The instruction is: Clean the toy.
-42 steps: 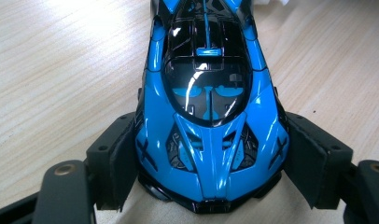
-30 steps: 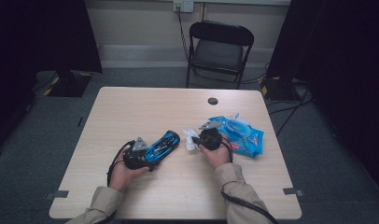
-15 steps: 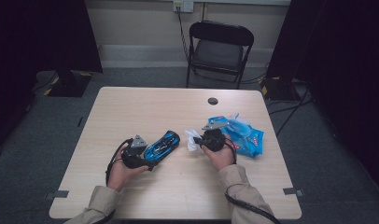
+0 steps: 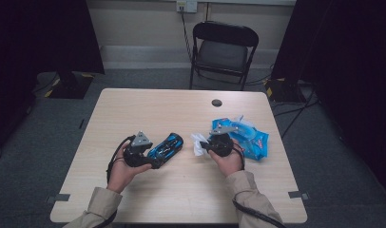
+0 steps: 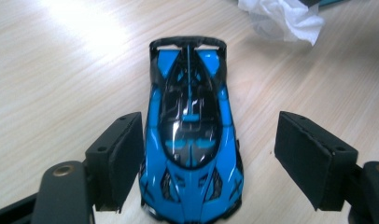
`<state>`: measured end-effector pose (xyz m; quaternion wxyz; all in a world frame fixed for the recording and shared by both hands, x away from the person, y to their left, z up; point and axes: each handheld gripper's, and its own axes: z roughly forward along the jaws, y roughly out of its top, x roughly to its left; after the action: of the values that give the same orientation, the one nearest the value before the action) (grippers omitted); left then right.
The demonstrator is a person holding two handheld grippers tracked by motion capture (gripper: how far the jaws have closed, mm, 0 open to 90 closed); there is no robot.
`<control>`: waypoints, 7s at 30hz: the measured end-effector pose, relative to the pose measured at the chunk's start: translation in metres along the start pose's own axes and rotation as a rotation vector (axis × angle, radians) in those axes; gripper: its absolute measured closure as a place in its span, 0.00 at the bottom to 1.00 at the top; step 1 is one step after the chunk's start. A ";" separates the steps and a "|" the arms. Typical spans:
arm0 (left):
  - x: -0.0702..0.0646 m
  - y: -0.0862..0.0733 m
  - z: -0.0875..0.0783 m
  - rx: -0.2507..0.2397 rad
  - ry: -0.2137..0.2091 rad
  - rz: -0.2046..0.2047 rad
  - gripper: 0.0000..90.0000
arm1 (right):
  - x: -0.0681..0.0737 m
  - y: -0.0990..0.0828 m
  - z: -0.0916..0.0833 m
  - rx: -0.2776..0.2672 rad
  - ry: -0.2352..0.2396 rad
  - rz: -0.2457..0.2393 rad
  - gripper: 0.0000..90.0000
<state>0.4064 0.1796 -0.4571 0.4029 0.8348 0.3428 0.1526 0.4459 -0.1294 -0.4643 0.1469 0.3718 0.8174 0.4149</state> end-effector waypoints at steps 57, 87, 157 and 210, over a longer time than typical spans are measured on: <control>0.008 0.010 0.044 0.060 0.013 -0.008 0.57 | 0.043 -0.007 0.057 0.025 0.054 0.027 0.91; 0.008 0.010 0.042 0.070 0.024 0.004 0.57 | 0.036 -0.009 0.044 0.041 0.036 0.026 0.92; 0.006 0.009 0.040 0.072 0.029 0.001 0.57 | 0.127 -0.013 0.062 0.050 0.296 -0.120 0.92; 0.004 0.006 0.036 0.078 0.038 -0.004 0.57 | 0.028 0.000 0.033 0.009 0.066 -0.001 0.92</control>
<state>0.4315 0.1589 -0.4750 0.3637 0.8461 0.3579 0.1541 0.4446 -0.0899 -0.4820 0.1182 0.3581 0.8238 0.4233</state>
